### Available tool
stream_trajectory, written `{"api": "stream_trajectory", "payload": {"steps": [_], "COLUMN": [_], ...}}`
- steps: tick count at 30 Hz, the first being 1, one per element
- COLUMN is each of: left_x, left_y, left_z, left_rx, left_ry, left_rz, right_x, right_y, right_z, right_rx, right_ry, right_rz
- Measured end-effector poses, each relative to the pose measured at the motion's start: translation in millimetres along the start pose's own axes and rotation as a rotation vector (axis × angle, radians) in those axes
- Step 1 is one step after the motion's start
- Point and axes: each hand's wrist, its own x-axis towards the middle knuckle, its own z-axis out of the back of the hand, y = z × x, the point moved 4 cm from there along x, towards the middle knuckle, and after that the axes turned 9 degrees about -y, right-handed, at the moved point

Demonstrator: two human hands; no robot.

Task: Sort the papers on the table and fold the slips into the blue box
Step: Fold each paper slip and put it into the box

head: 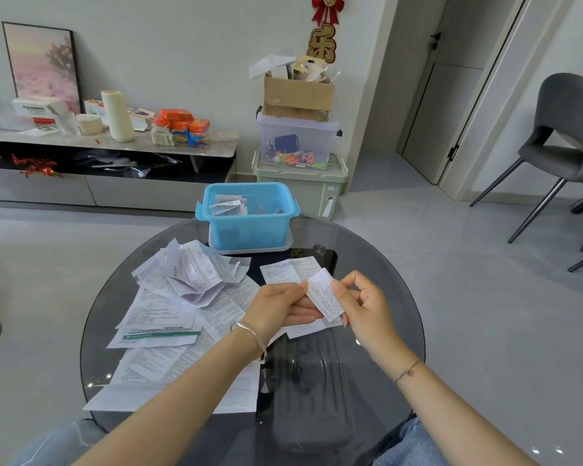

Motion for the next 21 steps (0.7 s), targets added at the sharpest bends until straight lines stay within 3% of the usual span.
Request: {"api": "stream_trajectory", "payload": {"steps": [8,21], "left_x": [1.4,23.3], "left_y": [5.0,-15.8], "left_z": [-4.2,18.9], "left_rx": [0.071,-0.050], "left_ry": [-0.037,-0.011], "left_rz": [-0.022,0.053], "right_x": [-2.3,33.6], "right_y": [2.2,28.4], "right_z": [-1.7,-37.8], "right_rx": [0.022,0.055], "right_ry": [-0.074,-0.112], "right_rz": [0.003,0.078]}}
